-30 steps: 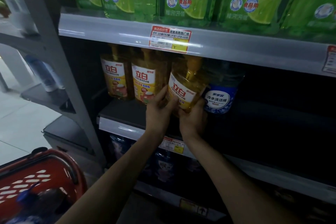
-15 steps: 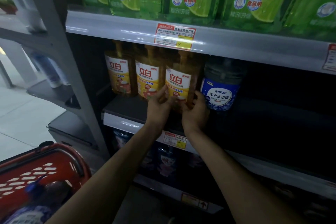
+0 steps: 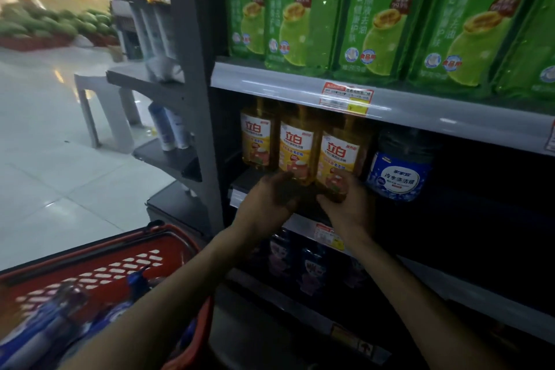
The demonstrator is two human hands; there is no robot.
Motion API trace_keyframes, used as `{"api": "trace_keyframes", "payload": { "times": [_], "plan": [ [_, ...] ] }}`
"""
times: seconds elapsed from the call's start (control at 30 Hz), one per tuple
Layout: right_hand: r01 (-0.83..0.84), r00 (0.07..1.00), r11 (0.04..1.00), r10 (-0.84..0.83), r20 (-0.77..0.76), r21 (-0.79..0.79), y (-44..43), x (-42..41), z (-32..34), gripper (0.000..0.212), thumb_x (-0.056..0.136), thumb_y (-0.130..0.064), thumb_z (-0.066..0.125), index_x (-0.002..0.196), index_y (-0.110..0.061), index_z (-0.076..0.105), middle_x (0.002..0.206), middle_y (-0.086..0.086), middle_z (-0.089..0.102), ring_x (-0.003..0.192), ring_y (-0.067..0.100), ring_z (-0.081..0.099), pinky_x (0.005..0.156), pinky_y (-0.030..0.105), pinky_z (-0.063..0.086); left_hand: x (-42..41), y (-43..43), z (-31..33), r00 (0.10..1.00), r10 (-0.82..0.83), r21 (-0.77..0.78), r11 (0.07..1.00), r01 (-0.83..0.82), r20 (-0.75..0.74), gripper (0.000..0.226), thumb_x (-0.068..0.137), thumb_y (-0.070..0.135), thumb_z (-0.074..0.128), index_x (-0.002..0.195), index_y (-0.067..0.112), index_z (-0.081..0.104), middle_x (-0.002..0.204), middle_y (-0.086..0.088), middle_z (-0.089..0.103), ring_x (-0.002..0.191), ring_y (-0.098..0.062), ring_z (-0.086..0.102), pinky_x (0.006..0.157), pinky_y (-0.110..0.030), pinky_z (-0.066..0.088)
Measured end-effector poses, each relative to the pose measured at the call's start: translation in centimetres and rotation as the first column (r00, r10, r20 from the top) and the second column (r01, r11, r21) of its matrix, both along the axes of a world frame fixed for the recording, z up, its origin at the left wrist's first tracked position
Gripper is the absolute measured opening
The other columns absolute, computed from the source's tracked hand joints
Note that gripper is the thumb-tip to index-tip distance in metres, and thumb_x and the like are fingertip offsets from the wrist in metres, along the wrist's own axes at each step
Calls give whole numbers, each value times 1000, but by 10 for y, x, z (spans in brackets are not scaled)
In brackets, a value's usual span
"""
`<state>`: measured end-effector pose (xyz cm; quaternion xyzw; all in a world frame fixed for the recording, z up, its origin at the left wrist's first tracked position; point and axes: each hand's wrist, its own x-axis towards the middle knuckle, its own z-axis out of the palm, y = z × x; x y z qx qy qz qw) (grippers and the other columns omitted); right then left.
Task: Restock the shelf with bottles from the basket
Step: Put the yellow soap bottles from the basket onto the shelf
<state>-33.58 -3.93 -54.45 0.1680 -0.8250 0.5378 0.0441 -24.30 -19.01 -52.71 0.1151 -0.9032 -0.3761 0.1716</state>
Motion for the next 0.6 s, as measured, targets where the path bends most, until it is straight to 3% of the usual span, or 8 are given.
{"api": "trace_keyframes", "payload": {
  "times": [0.1,0.2,0.3,0.4,0.47,0.6],
  "plan": [
    [-127,986,985,138,-90,119,-10,27,14,64,80,-23,84,137,-23,56,145,1,52,135,20,46,110,46,46,46,-22,7,993,52,-200,979,-29,110,64,94,45,66,152,43,40,153,5,46,122,-18,61,99,-43,54],
    [-273,939,912,321,-121,305,-27,57,20,70,79,-33,85,141,-22,54,145,-3,49,132,15,45,108,35,43,101,-47,3,980,126,-366,929,-61,156,67,94,56,56,156,38,37,156,5,43,130,-18,55,101,-37,51],
    [-410,856,797,505,-115,444,-53,90,17,73,79,-37,85,143,-23,52,142,-5,47,128,12,48,98,21,38,161,-73,-11,965,209,-479,871,-110,157,74,86,62,43,154,33,44,152,3,50,132,-21,54,104,-39,49],
    [-509,745,627,664,-63,590,-86,124,7,79,80,-44,81,149,-30,44,153,-7,38,139,14,40,112,32,38,214,-100,-38,933,303,-533,831,-160,192,75,82,57,46,151,30,49,150,0,54,133,-24,55,107,-40,48],
    [-532,674,517,738,-34,670,-109,143,-3,81,79,-48,78,149,-33,41,155,-2,35,142,20,39,116,41,36,245,-116,-58,907,365,-527,823,-210,208,73,82,57,47,148,25,55,141,-5,61,124,-29,62,99,-41,53],
    [-518,564,358,826,-5,777,-147,176,-17,77,82,-42,75,149,-31,40,150,2,37,137,24,44,112,32,37,295,-148,-92,825,482,-576,779,-249,295,73,82,57,45,144,20,57,128,-9,66,111,-34,67,88,-43,58]
  ]
}}
